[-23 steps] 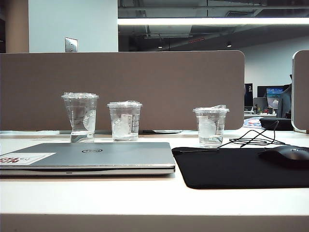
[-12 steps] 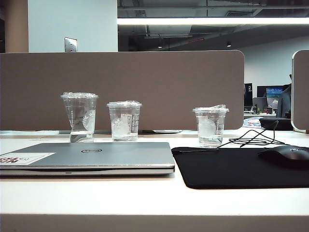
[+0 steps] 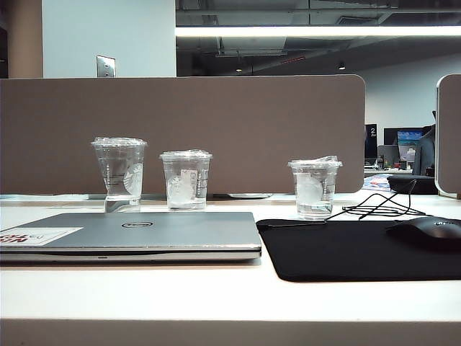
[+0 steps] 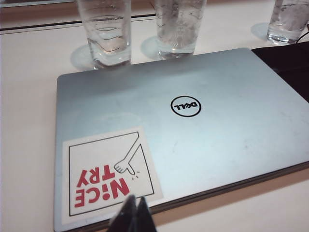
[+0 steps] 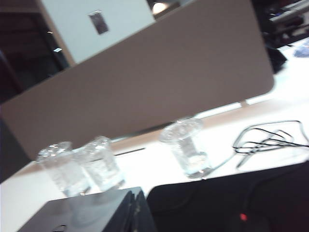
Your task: Pick up the coffee cup on the middle and place it on the right side of the laptop.
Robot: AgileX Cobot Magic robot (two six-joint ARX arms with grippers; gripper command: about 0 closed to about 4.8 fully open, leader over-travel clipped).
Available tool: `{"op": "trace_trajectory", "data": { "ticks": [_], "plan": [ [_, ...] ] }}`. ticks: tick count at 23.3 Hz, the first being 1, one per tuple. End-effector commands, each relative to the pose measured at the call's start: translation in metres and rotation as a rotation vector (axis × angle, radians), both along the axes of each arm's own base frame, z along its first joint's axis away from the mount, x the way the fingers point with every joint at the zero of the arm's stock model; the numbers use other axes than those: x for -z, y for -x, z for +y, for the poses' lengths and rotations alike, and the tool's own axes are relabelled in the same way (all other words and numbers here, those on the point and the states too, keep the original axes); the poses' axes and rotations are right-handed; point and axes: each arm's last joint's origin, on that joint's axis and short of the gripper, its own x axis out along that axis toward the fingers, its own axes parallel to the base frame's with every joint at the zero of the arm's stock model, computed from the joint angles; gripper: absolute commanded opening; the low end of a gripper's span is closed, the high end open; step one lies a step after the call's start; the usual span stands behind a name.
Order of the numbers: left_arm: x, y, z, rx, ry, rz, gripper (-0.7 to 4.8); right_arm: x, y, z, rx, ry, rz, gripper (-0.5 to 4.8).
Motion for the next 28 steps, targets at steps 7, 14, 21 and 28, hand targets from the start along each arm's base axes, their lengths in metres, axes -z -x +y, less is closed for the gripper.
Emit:
{"op": "trace_trajectory", "data": {
  "ticks": [7, 14, 21, 28],
  "plan": [
    [-0.004, -0.001, 0.000, -0.001, 0.006, -0.029, -0.05, -0.041, -0.016, 0.016, -0.145, 0.067, 0.040, -0.09],
    [-0.005, 0.000, 0.000, -0.001, 0.009, -0.037, -0.05, -0.077, -0.107, 0.070, -0.435, 0.211, 0.087, 0.37],
    [-0.006, 0.000, 0.000, -0.002, 0.012, -0.047, -0.05, -0.046, -0.216, 0.148, -0.652, 0.441, 0.148, 4.79],
    [-0.006, 0.000, 0.000, -0.004, 0.012, -0.047, -0.05, -0.005, -0.297, 0.187, -0.665, 0.482, 0.181, 4.79]
  ]
}}
